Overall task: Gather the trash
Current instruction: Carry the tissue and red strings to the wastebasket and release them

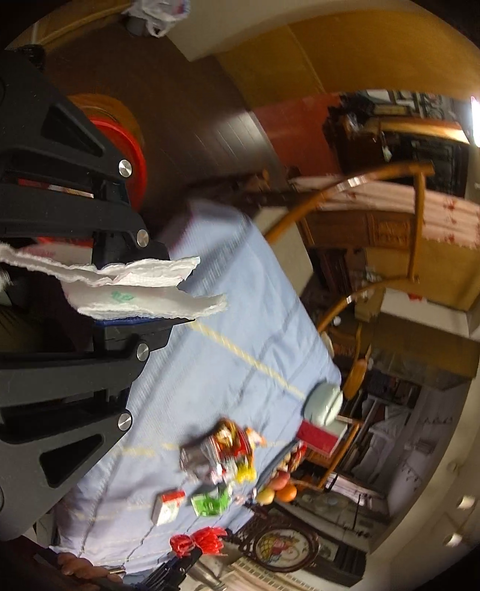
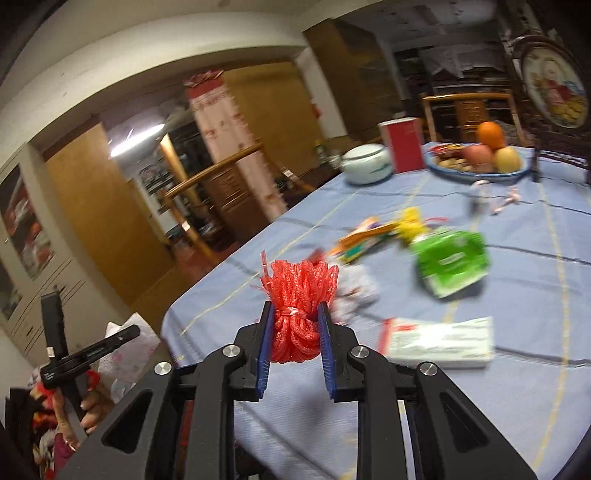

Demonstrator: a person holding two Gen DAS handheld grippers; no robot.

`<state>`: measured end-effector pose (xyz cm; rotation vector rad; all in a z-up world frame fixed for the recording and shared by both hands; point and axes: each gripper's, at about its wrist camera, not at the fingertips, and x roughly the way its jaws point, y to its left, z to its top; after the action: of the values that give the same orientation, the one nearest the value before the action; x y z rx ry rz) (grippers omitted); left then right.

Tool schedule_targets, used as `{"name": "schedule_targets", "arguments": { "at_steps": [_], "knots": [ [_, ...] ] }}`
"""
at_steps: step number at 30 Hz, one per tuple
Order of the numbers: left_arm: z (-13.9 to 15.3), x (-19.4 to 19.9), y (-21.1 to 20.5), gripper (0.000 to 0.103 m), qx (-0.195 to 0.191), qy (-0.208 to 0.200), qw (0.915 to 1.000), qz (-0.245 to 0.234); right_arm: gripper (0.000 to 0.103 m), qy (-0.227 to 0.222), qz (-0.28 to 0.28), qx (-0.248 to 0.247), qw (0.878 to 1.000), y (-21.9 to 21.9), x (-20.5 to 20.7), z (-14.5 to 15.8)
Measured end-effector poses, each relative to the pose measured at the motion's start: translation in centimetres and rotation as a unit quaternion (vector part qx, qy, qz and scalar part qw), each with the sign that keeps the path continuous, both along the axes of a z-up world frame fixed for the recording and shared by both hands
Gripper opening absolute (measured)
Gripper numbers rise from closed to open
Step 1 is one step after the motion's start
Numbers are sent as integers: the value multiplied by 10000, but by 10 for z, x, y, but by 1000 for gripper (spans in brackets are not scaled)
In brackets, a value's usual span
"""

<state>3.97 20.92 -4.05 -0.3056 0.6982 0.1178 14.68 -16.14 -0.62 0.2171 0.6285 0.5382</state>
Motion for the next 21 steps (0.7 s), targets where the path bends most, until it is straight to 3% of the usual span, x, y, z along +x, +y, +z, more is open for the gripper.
{"name": "schedule_targets", "arguments": {
  "at_steps": [5,6,8,10,11,17,21],
  "knots": [
    [-35,-15,42,18,-84,431,9986,300,23,47,503,-175,9986,56,-14,-1],
    [-47,-16,52,23,-71,601,9972,443,23,59,583,-204,9981,65,-16,-1],
    [-67,-18,66,44,-89,894,9935,702,23,117,769,-254,9966,87,-22,-2],
    [-80,-21,75,75,-235,1018,9909,850,23,204,990,-316,9944,110,-25,-4],
    [-86,-24,80,79,-359,1031,9902,875,23,227,1075,-349,9933,120,-30,-5],
    [-86,-42,107,91,-557,766,9876,1250,24,309,1662,-662,9834,184,-46,-12],
    [-78,-55,128,95,-221,680,9830,1689,24,487,2068,-862,9734,226,-54,-28]
  ]
}}
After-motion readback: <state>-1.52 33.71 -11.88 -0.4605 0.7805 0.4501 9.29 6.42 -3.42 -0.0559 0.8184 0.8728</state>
